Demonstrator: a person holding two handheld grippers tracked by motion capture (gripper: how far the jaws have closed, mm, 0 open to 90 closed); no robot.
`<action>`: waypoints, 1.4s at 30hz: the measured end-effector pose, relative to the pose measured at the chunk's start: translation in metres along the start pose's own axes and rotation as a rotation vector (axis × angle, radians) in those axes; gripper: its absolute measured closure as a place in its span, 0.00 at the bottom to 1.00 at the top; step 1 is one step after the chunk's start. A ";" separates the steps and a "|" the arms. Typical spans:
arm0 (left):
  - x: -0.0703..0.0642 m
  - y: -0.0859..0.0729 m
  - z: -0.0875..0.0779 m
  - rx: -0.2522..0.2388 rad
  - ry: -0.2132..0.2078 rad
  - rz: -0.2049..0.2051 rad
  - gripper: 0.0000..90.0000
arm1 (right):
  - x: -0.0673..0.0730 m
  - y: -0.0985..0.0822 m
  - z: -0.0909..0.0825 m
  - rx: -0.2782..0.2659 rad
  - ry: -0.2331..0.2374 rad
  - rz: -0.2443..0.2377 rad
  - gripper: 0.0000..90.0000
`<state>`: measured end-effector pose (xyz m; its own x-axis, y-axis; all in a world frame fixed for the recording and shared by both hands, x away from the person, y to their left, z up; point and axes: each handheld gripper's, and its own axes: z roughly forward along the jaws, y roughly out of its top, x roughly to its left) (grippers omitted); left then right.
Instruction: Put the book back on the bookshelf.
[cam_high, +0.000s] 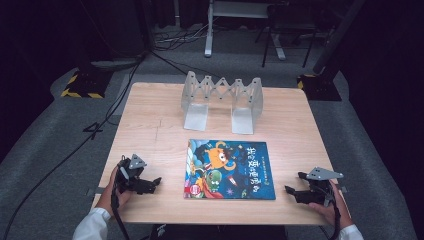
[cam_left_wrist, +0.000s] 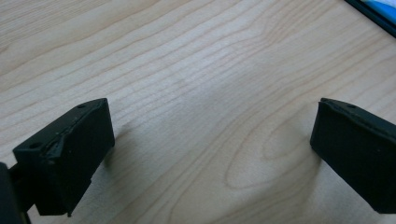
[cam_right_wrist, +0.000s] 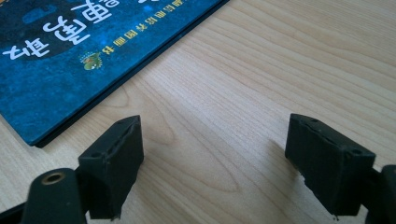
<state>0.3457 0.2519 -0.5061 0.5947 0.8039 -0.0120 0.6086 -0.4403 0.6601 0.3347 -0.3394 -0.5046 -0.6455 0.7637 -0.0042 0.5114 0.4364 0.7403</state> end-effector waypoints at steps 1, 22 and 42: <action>0.000 0.000 0.000 0.000 0.000 0.000 0.00 | 0.000 0.000 0.000 0.000 0.000 0.000 0.22; -0.075 0.025 0.023 0.003 -0.250 0.274 0.00 | 0.025 0.034 0.019 -0.057 0.063 0.006 0.30; -0.116 0.026 0.023 0.012 -0.365 0.346 0.01 | 0.040 0.060 0.054 0.019 0.112 -0.042 0.25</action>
<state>0.3049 0.1382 -0.5046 0.9065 0.4184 -0.0572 0.3477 -0.6627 0.6633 0.3704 -0.2569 -0.4964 -0.7255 0.6870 0.0409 0.4923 0.4766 0.7283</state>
